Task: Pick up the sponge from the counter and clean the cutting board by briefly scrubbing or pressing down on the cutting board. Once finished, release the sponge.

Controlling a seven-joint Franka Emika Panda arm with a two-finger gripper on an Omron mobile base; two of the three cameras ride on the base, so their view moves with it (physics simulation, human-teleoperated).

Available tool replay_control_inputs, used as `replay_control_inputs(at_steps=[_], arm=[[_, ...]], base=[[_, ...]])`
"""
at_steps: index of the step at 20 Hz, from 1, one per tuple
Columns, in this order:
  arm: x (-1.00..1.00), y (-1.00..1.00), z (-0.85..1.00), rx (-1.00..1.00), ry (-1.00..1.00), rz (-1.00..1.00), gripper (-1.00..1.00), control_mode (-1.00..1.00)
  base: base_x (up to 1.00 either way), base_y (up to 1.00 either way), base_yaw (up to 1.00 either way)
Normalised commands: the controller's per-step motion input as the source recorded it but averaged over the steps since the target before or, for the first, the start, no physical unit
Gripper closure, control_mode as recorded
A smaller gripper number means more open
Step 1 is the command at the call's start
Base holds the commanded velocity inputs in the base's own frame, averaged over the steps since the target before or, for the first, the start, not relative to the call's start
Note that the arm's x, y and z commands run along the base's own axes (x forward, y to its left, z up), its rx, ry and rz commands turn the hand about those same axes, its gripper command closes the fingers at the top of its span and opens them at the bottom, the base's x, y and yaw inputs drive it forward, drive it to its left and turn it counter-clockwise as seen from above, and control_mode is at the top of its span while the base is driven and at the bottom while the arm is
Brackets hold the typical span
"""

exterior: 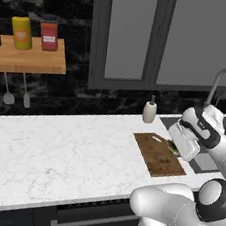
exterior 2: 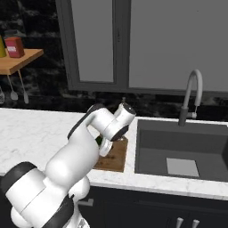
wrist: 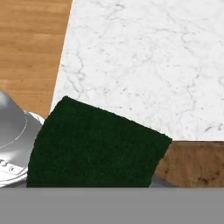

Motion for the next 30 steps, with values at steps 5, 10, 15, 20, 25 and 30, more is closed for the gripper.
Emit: replay_control_inputs(at_steps=[5, 10, 15, 20, 25, 30], arm=[[-0.39, 0.48, -0.14, -0.26, -0.01, -0.14, 1.0, -1.0], [0.02, 0.17, -0.37, -0.14, 0.02, -0.08, 1.0, -1.0], [0.28, -0.05, -0.63, -0.02, 0.1, 0.0, 1.0, -1.0], [0.36, -0.03, -0.16, 0.0, 0.03, 0.0, 1.0, -1.0], [0.3, -0.01, -0.19, 0.0, 0.03, 0.0, 1.0, -1.0], [0.0, 0.0, -0.28, 0.0, 0.05, 0.0, -1.0, -1.0]], base=[[0.0, 0.0, 0.0], [0.0, 0.0, 0.0], [0.0, 0.0, 0.0], [0.0, 0.0, 0.0], [0.0, 0.0, 0.0], [0.0, 0.0, 0.0]])
